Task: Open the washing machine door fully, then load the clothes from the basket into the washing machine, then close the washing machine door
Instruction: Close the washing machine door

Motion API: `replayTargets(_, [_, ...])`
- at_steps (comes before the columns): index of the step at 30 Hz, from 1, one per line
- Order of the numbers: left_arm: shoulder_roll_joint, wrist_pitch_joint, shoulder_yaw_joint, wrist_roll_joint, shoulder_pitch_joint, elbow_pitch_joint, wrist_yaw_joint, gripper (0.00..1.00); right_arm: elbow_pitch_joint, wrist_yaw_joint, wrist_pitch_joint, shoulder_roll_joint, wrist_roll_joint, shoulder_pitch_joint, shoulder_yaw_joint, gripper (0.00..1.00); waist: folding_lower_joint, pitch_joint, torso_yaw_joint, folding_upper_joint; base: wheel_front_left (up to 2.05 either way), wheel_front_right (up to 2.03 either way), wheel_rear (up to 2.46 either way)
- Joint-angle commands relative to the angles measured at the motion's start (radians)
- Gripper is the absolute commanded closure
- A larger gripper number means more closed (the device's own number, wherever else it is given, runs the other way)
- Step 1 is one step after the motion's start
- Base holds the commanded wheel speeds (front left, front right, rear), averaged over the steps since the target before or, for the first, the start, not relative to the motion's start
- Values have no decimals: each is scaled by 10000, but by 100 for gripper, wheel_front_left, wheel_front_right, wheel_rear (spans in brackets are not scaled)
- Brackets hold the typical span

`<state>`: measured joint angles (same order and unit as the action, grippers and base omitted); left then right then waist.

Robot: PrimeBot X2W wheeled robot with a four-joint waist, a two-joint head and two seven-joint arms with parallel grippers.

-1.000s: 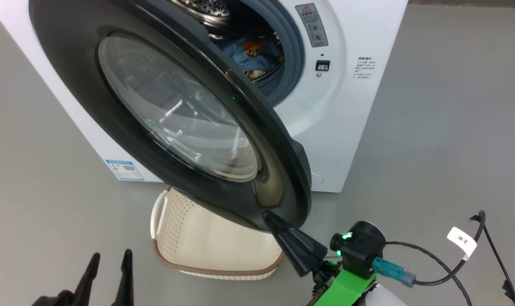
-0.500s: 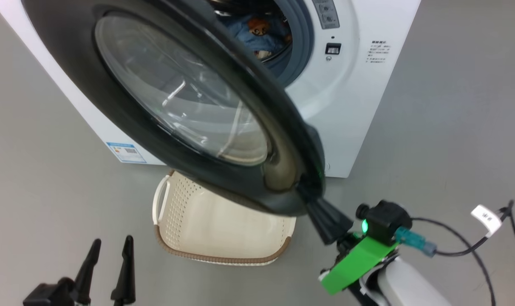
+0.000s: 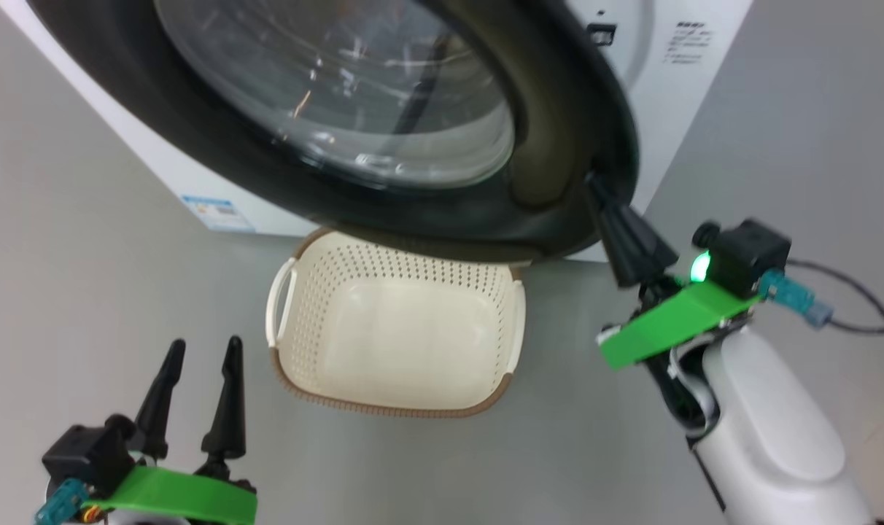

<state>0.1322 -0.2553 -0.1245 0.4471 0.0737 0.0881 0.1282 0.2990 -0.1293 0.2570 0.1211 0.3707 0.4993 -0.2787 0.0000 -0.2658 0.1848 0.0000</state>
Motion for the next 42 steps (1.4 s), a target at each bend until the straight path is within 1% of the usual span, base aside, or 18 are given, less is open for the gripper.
replayTargets(1, [121,-65,277,45,406,-315,25,0,-70,-14,48,-101,-96,482,-33,100,0,-379,264,0,0,0,0])
replayTargets(10, [-26,-65,-17,133,923,-559,25,0,711,-14,48,-105,-314,1905,976,100,0,-1055,729,0,0,0,0])
replayTargets(16, [-55,-65,-114,181,1137,-642,25,0,1010,-14,48,-145,-364,2612,1289,100,0,-1284,831,0,0,0,0])
replayTargets(24, [-60,-65,-235,213,1337,-717,25,0,1255,-14,48,-268,-391,3335,1991,100,0,-1516,935,0,0,0,0])
replayTargets(28, [-48,-65,-247,214,1347,-666,25,0,1224,-14,48,-342,-463,3356,1940,100,0,-1489,923,0,0,0,0])
replayTargets(33, [-15,-65,-126,203,1243,-423,25,0,1106,-14,48,-392,-437,2718,1550,100,0,-1216,772,0,0,0,0])
replayTargets(35, [17,-65,-40,189,1165,-314,25,0,1075,-14,48,-400,-410,2342,1410,82,0,-1051,666,0,0,0,0])
replayTargets(37, [55,-65,62,175,1084,-184,25,0,1051,-14,48,-404,-385,1934,1332,55,0,-875,543,0,0,0,0])
replayTargets(39, [129,-65,66,206,1014,-24,25,0,1068,-14,48,-397,-388,1519,1258,21,0,-691,414,0,0,0,0])
replayTargets(40, [171,-65,86,220,980,48,25,0,1073,-14,48,-397,-379,1314,1238,0,0,-591,344,0,0,0,0])
replayTargets(42, [252,-65,144,273,921,200,25,0,1050,-14,48,-406,-338,915,1280,0,0,-402,195,0,0,0,0])
